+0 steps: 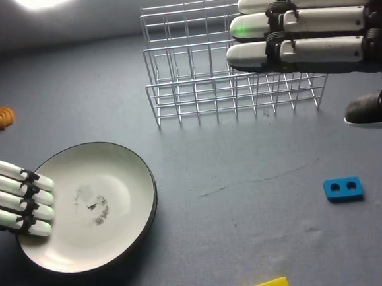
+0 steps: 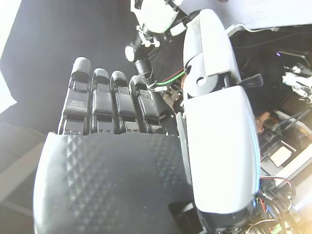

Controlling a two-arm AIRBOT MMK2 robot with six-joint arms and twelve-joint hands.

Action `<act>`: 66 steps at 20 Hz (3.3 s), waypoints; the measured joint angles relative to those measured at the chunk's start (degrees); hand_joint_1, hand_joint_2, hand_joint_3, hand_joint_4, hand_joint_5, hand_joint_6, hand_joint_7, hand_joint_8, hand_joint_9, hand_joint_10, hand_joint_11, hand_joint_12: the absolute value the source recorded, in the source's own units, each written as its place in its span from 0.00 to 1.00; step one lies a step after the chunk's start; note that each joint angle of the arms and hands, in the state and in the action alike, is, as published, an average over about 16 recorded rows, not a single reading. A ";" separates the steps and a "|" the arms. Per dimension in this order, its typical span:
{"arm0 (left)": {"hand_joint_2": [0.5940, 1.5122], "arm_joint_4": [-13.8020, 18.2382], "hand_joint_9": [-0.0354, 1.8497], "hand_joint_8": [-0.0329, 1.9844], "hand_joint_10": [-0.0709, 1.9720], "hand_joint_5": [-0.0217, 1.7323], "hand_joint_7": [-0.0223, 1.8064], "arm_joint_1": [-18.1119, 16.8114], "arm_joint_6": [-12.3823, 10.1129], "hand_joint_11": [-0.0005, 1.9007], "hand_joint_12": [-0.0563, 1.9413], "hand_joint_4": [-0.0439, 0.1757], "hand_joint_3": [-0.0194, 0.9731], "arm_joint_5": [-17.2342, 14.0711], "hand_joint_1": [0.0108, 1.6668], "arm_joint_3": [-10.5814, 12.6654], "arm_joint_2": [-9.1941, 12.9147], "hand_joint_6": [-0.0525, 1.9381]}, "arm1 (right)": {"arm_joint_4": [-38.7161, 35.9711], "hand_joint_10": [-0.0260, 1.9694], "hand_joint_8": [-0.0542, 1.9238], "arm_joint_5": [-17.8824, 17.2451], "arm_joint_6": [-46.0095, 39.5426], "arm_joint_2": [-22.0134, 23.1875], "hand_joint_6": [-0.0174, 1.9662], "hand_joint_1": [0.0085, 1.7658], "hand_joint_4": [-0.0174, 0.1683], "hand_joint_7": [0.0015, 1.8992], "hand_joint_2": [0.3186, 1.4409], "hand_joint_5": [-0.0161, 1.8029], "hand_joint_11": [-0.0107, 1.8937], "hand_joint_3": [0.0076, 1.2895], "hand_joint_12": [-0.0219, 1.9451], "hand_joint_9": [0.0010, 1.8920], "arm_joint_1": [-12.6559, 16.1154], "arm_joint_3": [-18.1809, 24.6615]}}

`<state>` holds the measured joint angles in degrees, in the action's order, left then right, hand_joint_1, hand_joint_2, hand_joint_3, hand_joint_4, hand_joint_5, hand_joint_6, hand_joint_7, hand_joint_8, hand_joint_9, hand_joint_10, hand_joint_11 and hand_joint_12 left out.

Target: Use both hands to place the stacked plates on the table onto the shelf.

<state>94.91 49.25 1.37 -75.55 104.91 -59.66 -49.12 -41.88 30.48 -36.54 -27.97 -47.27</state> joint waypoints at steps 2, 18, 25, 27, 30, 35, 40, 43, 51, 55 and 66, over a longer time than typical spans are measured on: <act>0.64 0.08 0.03 0.01 0.04 0.02 0.02 0.26 0.35 0.01 0.02 0.20 0.04 0.00 0.00 -0.03 -0.03 0.02 | 0.01 0.02 0.03 -0.44 0.43 0.18 0.02 0.64 0.14 0.01 0.65 0.03 0.01 0.01 0.16 0.01 -0.42 0.00; 0.65 2.12 0.02 0.01 0.04 0.01 0.01 -1.65 0.79 0.01 0.03 0.17 0.04 2.58 0.00 -5.59 -0.21 0.02 | 8.25 0.02 0.03 6.54 9.62 -5.73 0.02 0.65 0.13 0.02 0.65 0.05 0.01 0.01 0.20 0.02 -0.84 -0.11; 0.64 3.65 0.03 0.01 0.04 0.01 0.01 -4.39 -0.32 0.01 0.03 0.17 0.04 5.15 0.00 -10.12 -0.24 0.02 | 12.86 0.02 0.03 13.16 14.12 -13.98 0.02 0.66 0.13 0.02 0.65 0.05 0.01 0.01 0.22 0.02 -0.02 -2.26; 0.64 3.99 0.03 0.01 0.04 0.01 0.01 -5.03 -0.66 0.01 0.03 0.17 0.04 5.77 0.00 -11.07 -0.24 0.02 | 13.16 0.02 0.03 14.47 14.43 -16.48 0.02 0.67 0.13 0.02 0.65 0.05 0.01 0.01 0.23 0.03 -0.04 -3.22; 0.64 4.38 0.03 0.01 0.04 0.01 0.01 -5.75 -1.07 0.01 0.03 0.17 0.04 6.43 0.00 -12.06 -0.24 0.02 | 14.24 0.02 0.03 16.13 14.71 -20.14 0.02 0.67 0.14 0.03 0.65 0.05 0.01 0.01 0.23 0.03 -0.27 -4.83; 0.64 4.60 0.03 0.01 0.04 0.02 0.01 -6.18 -1.29 0.01 0.03 0.17 0.04 6.89 0.00 -12.67 -0.24 0.02 | 16.50 0.02 0.03 18.45 15.38 -25.71 0.02 0.67 0.14 0.03 0.65 0.06 0.01 0.01 0.23 0.03 -0.97 -7.79; 0.64 4.71 0.03 0.01 0.04 0.02 0.01 -6.38 -1.38 0.01 0.03 0.17 0.04 7.03 0.00 -12.89 -0.24 0.02 | 18.57 0.02 0.03 19.81 16.59 -30.77 0.02 0.65 0.14 0.03 0.65 0.05 0.01 0.01 0.22 0.03 -1.90 -10.19; 0.64 4.72 0.03 0.01 0.04 0.02 0.01 -6.41 -1.42 0.01 0.03 0.17 0.04 7.04 0.00 -12.91 -0.24 0.02 | 19.58 0.02 0.03 20.47 18.06 -33.60 0.02 0.64 0.14 0.03 0.65 0.05 0.01 0.01 0.22 0.03 -2.78 -11.53; 0.64 4.73 0.03 0.01 0.04 0.02 0.01 -6.45 -1.43 0.01 0.03 0.17 0.04 7.03 0.00 -12.91 -0.28 0.02 | 19.81 0.02 0.03 20.63 21.77 -40.20 0.02 0.63 0.14 0.06 0.66 0.08 0.02 0.01 0.28 0.06 -4.41 -15.91; 0.64 4.77 0.03 0.01 0.04 0.02 0.01 -6.52 -1.44 0.01 0.03 0.17 0.04 7.02 0.00 -12.91 -0.31 0.02 | 19.82 0.02 0.03 20.37 23.27 -42.41 0.02 0.63 0.14 0.14 0.66 0.16 0.06 0.01 0.36 0.14 -5.01 -17.98; 0.65 4.77 0.03 0.01 0.04 0.02 0.01 -6.96 -1.58 0.01 0.03 0.17 0.04 6.88 0.00 -12.78 -0.40 0.02 | 19.44 0.06 0.11 18.06 24.41 -44.71 0.14 0.64 0.09 0.44 0.63 0.43 0.34 0.01 0.48 0.48 -5.13 -20.86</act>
<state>99.68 42.29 -0.21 -68.67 92.13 -60.06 -29.68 -23.83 54.89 -81.25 -33.10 -68.14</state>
